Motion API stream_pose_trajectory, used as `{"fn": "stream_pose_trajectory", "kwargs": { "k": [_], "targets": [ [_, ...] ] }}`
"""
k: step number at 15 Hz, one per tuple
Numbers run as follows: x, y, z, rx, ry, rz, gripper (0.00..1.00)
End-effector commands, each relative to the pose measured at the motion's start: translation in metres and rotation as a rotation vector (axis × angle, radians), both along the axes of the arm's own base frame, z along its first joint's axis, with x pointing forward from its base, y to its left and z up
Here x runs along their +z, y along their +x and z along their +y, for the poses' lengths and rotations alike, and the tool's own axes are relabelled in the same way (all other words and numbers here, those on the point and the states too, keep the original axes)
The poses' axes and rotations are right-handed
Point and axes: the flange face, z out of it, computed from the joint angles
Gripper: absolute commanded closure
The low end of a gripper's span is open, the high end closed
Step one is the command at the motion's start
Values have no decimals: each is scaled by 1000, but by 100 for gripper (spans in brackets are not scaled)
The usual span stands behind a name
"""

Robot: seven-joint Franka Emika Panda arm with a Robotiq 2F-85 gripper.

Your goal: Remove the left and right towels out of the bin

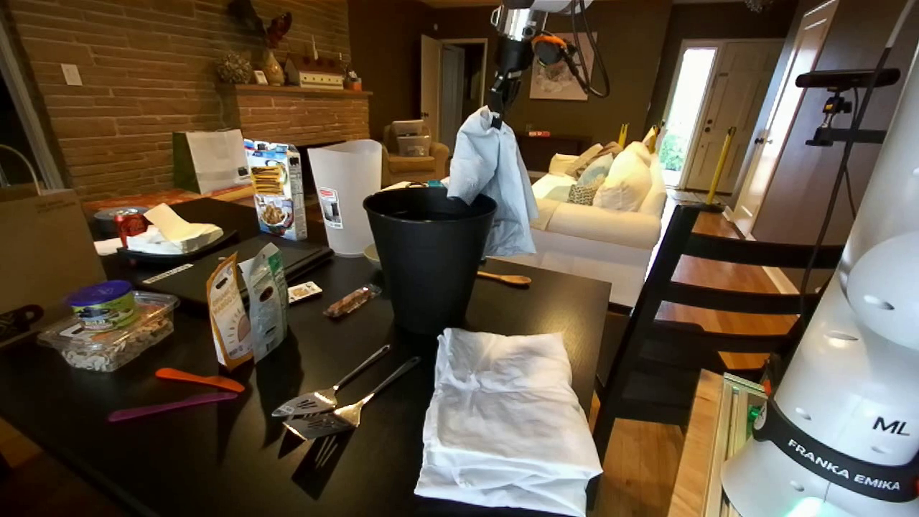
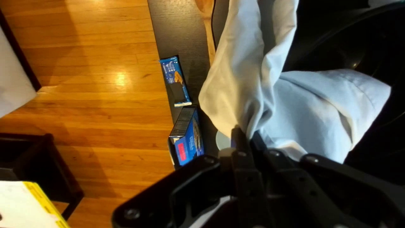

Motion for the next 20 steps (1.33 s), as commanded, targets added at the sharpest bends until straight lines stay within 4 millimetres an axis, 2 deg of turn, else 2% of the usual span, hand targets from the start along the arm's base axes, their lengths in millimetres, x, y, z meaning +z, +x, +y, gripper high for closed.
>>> {"fn": "stream_pose_trajectory", "kwargs": {
  "k": [1,5,8,13,20],
  "targets": [
    [21,11,-17,-107,-26,-88,99],
    [42,15,-25,-196,-40,-185,99],
    [46,15,-28,-242,-79,-231,99],
    [14,7,-32,-313,-125,-222,99],
    [-36,-17,-45,-410,-206,-172,99]
  ]
}}
